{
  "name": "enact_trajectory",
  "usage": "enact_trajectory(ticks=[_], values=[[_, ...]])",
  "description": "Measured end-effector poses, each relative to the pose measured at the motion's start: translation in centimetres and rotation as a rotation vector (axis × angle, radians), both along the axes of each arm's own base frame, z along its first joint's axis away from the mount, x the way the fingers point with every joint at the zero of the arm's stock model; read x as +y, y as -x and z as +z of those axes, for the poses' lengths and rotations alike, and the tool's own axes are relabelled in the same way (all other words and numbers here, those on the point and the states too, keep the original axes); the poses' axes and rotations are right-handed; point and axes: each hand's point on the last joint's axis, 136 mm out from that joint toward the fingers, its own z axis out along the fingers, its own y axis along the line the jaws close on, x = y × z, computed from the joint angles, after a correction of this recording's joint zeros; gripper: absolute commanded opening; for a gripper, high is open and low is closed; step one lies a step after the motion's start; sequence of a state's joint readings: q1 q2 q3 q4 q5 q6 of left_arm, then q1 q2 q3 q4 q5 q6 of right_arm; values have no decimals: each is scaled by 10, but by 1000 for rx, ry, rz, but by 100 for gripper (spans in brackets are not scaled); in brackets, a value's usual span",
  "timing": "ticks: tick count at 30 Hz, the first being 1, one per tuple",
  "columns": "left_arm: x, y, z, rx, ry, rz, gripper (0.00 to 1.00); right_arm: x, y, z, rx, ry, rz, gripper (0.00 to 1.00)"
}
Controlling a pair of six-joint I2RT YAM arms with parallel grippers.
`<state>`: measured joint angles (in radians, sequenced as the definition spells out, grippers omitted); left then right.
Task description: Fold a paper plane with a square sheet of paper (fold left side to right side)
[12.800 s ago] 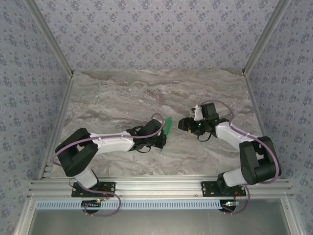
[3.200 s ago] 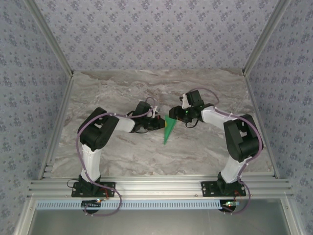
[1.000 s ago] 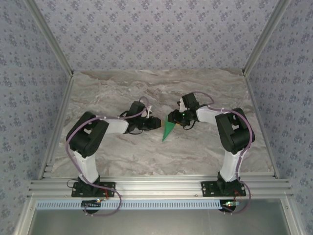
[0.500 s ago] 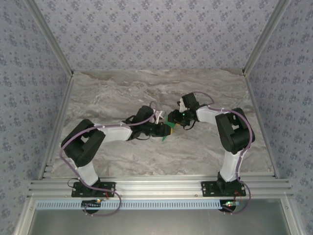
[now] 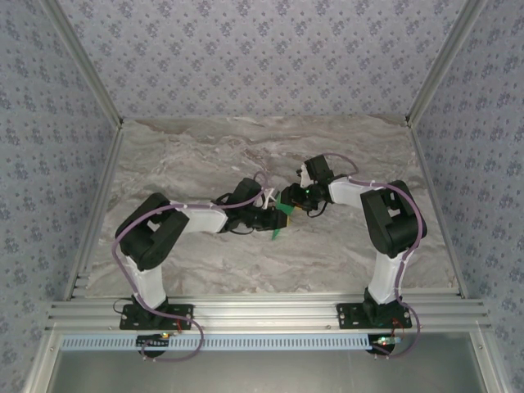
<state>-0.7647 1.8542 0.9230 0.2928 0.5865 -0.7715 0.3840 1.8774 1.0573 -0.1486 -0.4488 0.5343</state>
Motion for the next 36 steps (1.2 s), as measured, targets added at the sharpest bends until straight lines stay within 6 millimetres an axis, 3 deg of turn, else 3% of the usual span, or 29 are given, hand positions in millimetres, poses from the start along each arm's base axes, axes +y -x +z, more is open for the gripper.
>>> enact_trajectory(ticks=[13, 36], values=[[5, 5, -17, 15, -40, 18, 25, 0, 0, 0, 0, 0, 1, 48], [9, 9, -27, 20, -71, 30, 24, 4, 1, 2, 2, 1, 10, 49]])
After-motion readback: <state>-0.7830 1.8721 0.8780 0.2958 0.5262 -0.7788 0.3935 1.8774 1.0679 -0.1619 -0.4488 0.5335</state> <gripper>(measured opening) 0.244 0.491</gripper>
